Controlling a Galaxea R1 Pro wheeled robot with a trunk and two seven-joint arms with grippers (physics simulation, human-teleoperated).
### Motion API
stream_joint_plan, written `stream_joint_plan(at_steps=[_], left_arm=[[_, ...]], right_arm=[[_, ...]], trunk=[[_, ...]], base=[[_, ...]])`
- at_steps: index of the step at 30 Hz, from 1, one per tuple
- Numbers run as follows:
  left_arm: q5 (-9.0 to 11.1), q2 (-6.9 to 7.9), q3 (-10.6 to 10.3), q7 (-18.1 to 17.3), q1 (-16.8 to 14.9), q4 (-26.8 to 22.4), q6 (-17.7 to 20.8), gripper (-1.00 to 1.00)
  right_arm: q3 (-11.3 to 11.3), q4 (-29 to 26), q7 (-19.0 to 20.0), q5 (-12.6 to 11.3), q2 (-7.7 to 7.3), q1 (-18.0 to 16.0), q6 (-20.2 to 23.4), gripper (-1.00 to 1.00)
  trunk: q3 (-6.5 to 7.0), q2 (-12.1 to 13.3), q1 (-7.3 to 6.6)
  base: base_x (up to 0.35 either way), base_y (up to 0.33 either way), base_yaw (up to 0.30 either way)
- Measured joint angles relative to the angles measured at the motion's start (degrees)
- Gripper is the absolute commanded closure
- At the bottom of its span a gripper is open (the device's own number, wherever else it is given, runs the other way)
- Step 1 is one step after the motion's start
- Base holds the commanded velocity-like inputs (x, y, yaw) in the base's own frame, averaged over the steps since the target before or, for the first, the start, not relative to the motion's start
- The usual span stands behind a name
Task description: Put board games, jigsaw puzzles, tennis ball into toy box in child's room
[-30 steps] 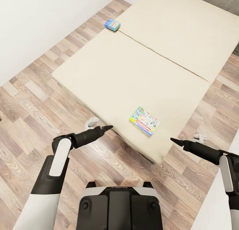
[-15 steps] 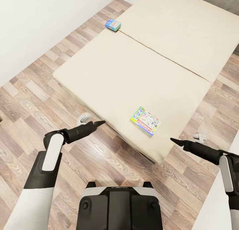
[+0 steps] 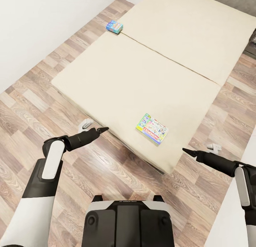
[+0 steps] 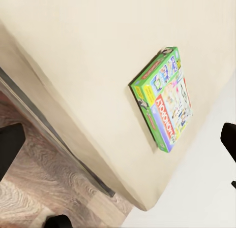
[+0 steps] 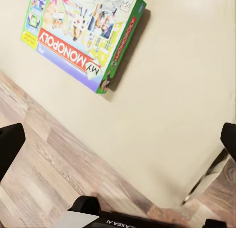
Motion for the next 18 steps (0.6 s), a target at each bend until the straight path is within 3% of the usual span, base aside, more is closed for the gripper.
stream_joint_plan(at_steps=[18], left_arm=[[-0.2, 0.12, 0.1, 0.0, -3.4, 2.6, -0.1, -1.0]], right_arm=[[0.0, 0.0, 0.0, 0.0, 0.0, 0.0, 0.0, -1.0]], trunk=[[0.08, 0.0, 0.0]], base=[[-0.006, 0.142, -0.26]])
